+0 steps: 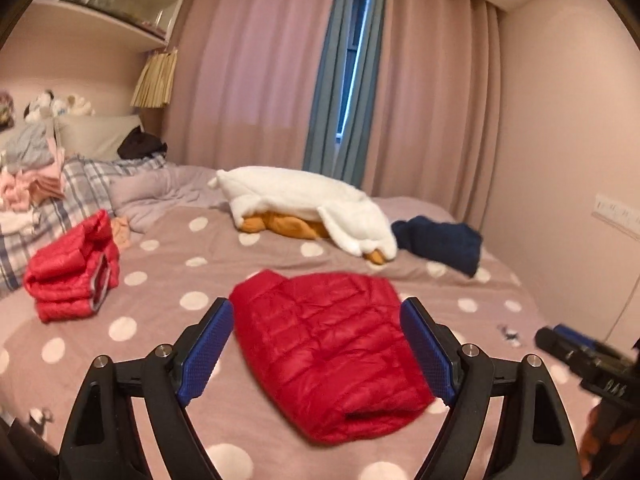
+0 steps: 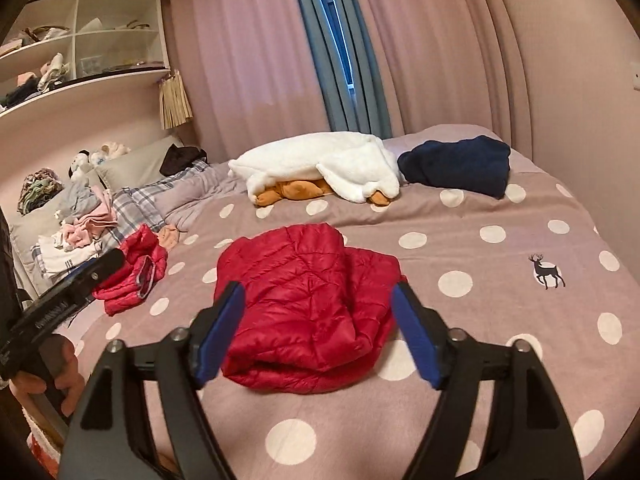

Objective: Fold large clothes

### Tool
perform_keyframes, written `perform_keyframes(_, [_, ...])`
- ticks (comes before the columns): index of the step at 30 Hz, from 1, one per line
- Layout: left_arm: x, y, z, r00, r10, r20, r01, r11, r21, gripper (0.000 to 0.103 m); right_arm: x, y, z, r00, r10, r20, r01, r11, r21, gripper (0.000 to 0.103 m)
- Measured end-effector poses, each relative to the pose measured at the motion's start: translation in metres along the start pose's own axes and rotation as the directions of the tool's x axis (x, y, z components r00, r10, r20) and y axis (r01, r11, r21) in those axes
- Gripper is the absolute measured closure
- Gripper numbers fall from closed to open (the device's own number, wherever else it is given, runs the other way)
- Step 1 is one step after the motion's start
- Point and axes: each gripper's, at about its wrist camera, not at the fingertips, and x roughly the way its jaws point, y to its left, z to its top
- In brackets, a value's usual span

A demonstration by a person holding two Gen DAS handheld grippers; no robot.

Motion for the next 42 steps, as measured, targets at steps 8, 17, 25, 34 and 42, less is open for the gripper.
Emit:
perform_keyframes(8, [-0.006, 0.008, 0.003, 0.996, -0.075, -0.055, 0.073, 0.997, -0.039, 0.001, -0.028, 0.008, -0.002, 0.998, -0.055, 0.038, 0.056, 0.998, -0.027, 0.0])
perform_keyframes(17, [-0.009, -0.003, -0.001, 0.993, -0.101, -0.065, 0.101, 0.995, -0.001, 0.001, -0.031, 0.01, -0.002, 0.995, -0.097, 0.029, 0.098, 0.994, -0.041, 0.0])
perform_keyframes(25, [-0.003, -0.007, -0.004, 0.997, -0.015, -0.08, 0.018, 0.999, 0.041, 0.001, -0.033, 0.01, -0.004, 0.993, -0.118, 0.023, 0.118, 0.992, -0.033, 0.0])
perform_keyframes(34, [-0.008, -0.001, 0.001, 0.997, -0.03, -0.074, 0.03, 1.0, 0.003, 0.001, -0.033, 0.007, -0.004, 0.987, -0.159, 0.017, 0.16, 0.987, -0.032, 0.0])
perform_keyframes(42, [-0.011, 0.0, 0.002, 0.998, -0.022, -0.062, 0.022, 1.0, 0.004, 0.001, -0.031, 0.011, -0.005, 0.984, -0.178, 0.004, 0.178, 0.983, -0.042, 0.0])
